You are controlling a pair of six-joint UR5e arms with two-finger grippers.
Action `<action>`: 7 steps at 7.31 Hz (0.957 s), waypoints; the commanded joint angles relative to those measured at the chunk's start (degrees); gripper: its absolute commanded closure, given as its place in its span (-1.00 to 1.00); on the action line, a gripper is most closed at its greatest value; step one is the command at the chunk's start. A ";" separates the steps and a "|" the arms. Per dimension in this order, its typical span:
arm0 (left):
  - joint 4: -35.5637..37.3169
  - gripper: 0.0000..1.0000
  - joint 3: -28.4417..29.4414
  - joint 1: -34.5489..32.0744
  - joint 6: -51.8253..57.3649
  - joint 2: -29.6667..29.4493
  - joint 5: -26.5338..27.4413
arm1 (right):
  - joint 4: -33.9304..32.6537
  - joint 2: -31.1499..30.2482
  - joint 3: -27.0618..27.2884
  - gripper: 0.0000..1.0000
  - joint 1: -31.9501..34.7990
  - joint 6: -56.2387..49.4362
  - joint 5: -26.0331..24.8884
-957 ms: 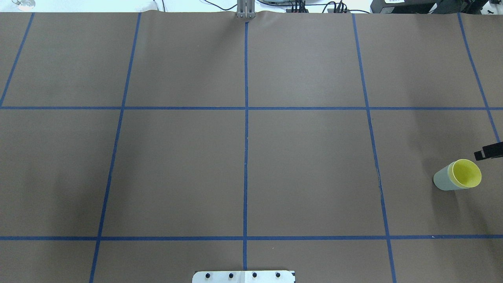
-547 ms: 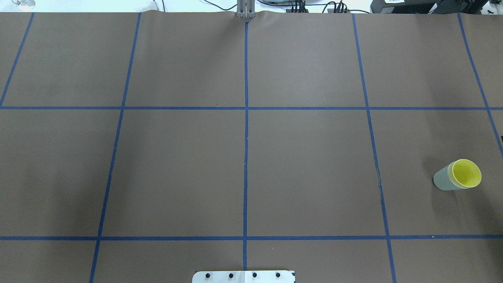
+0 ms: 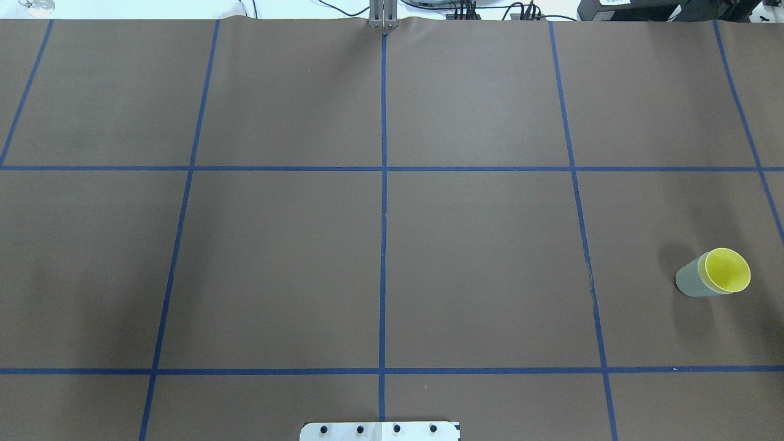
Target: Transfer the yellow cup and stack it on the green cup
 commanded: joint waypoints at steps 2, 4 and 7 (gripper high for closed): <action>-0.40 -1.00 -0.39 -0.25 0.18 3.42 -0.09 | -1.06 -1.41 -1.37 -1.00 0.73 -1.58 -0.99; -1.63 -1.00 -1.89 -0.34 0.00 6.08 -3.40 | -1.06 -1.42 -1.46 -1.00 0.73 -1.50 0.50; -1.54 -1.00 -1.72 -0.25 -0.53 5.82 -3.69 | -1.06 -1.50 -1.37 -1.00 0.73 -1.50 0.77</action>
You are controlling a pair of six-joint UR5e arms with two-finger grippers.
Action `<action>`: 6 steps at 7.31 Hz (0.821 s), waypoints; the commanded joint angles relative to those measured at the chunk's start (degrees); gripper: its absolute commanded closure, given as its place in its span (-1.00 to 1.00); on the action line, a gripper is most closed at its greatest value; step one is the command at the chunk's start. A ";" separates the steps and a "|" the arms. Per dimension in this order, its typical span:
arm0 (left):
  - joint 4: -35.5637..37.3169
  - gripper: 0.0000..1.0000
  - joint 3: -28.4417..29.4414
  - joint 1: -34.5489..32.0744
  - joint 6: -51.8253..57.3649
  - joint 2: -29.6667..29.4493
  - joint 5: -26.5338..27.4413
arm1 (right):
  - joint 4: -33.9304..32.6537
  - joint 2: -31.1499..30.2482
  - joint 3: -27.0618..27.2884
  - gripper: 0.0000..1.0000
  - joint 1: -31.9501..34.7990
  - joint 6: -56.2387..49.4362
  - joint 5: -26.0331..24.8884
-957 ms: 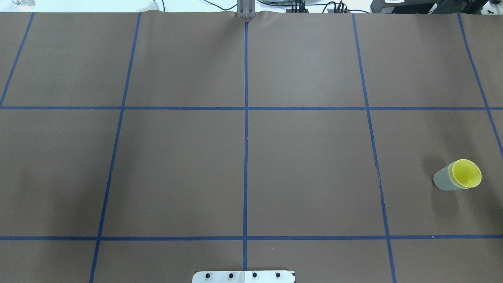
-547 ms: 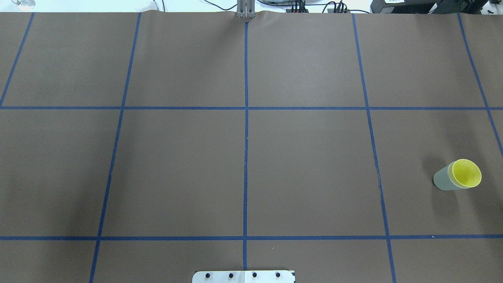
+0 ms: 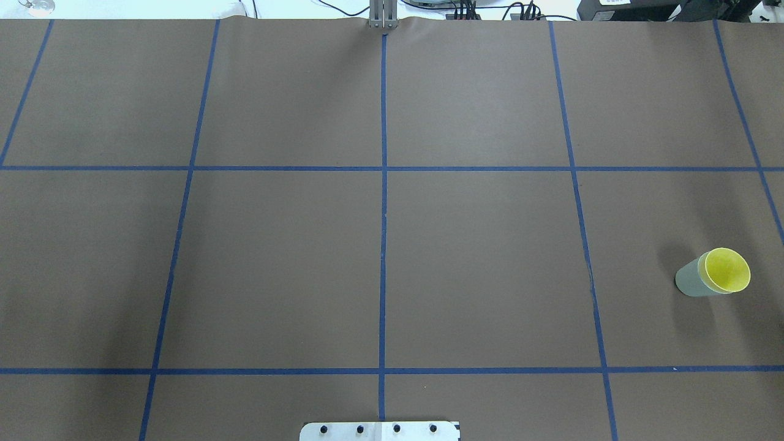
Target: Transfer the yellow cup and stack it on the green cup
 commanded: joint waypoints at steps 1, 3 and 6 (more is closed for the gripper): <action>-0.19 -1.00 0.55 0.05 -0.37 -0.26 0.12 | 0.00 -0.24 0.01 -1.00 0.00 -0.02 0.18; -0.19 -1.00 0.12 0.05 0.07 -0.52 0.21 | 0.44 -0.33 -0.25 -1.00 0.00 -0.02 0.88; -0.19 -1.00 0.12 0.05 0.16 -0.53 0.21 | 0.44 -0.33 -1.04 -1.00 0.00 -0.02 0.97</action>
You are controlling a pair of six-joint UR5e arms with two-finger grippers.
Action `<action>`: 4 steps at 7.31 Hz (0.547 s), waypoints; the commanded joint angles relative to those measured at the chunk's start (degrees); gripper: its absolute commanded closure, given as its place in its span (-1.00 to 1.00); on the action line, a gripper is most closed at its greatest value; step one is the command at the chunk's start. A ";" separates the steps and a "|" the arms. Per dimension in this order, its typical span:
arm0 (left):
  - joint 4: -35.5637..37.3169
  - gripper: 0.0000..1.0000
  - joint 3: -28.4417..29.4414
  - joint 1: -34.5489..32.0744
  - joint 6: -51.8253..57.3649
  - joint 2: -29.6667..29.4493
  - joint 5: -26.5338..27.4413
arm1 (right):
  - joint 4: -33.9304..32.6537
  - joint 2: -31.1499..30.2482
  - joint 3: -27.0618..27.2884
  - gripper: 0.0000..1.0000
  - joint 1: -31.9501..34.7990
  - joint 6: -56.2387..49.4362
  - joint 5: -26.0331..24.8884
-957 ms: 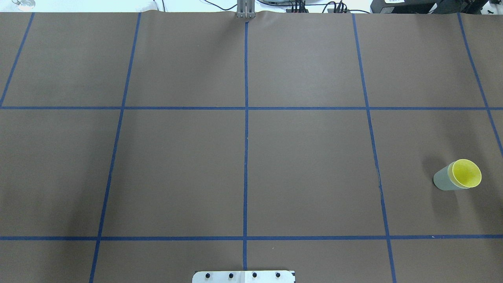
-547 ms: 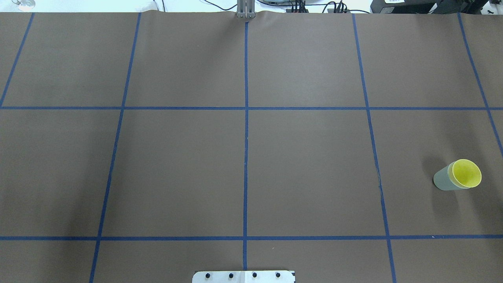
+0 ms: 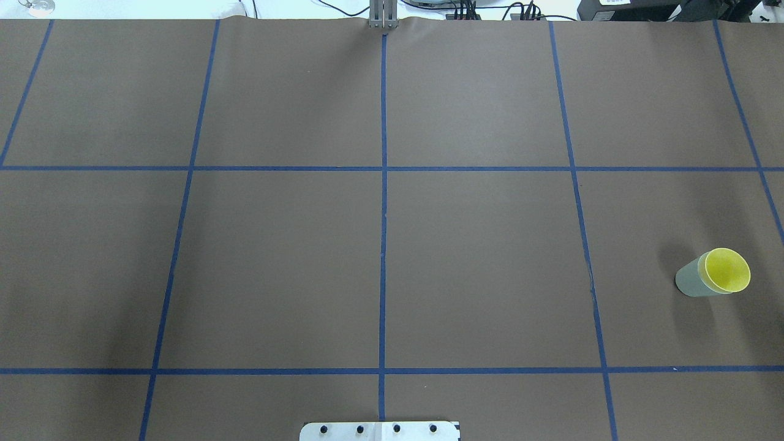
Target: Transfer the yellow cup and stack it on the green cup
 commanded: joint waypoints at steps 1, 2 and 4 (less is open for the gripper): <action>0.02 -1.00 -0.41 -0.06 -0.03 0.21 0.09 | -0.02 -0.01 -0.30 -1.00 0.00 0.00 0.04; 0.02 -1.00 -0.41 0.03 0.05 0.30 0.09 | -0.02 -0.09 -0.30 -1.00 0.00 0.00 0.04; 0.02 -1.00 -0.33 -0.06 -0.03 0.65 0.09 | -0.02 -0.53 -0.22 -1.00 0.00 -0.09 0.13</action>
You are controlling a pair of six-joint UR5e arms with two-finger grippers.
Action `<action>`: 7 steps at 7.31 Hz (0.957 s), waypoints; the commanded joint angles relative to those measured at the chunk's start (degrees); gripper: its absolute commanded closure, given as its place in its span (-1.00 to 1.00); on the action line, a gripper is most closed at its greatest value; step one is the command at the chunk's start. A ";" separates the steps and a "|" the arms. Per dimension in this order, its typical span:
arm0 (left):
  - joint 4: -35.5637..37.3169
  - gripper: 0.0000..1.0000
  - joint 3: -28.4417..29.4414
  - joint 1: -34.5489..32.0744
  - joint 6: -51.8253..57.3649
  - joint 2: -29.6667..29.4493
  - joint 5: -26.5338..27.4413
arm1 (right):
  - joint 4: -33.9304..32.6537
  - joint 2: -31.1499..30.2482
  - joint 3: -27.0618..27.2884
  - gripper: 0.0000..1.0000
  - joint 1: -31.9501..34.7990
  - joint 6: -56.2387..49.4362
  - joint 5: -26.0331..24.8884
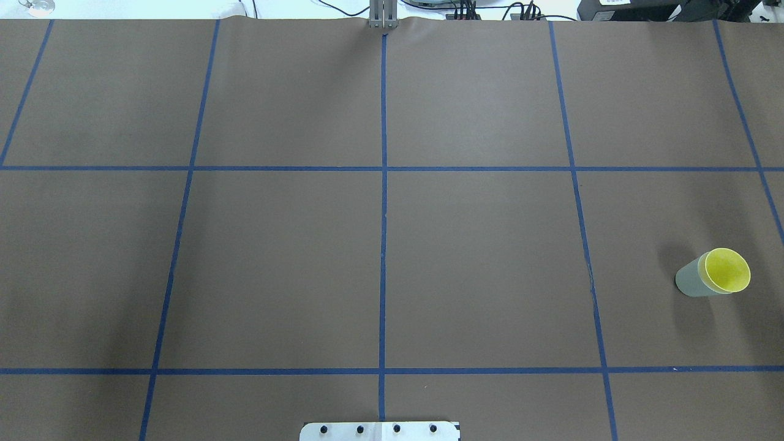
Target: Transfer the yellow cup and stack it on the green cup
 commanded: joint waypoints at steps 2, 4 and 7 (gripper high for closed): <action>0.00 -1.00 0.33 0.06 -0.15 0.26 0.00 | 0.05 -0.37 -0.05 -1.00 0.00 -0.07 0.03; 0.00 -1.00 0.33 0.06 -0.15 0.17 0.00 | -0.04 -0.37 -0.05 -1.00 0.00 -0.07 0.03; 0.00 -1.00 0.42 0.06 -0.15 0.26 0.00 | 0.05 -0.81 0.12 -1.00 0.00 -0.07 0.03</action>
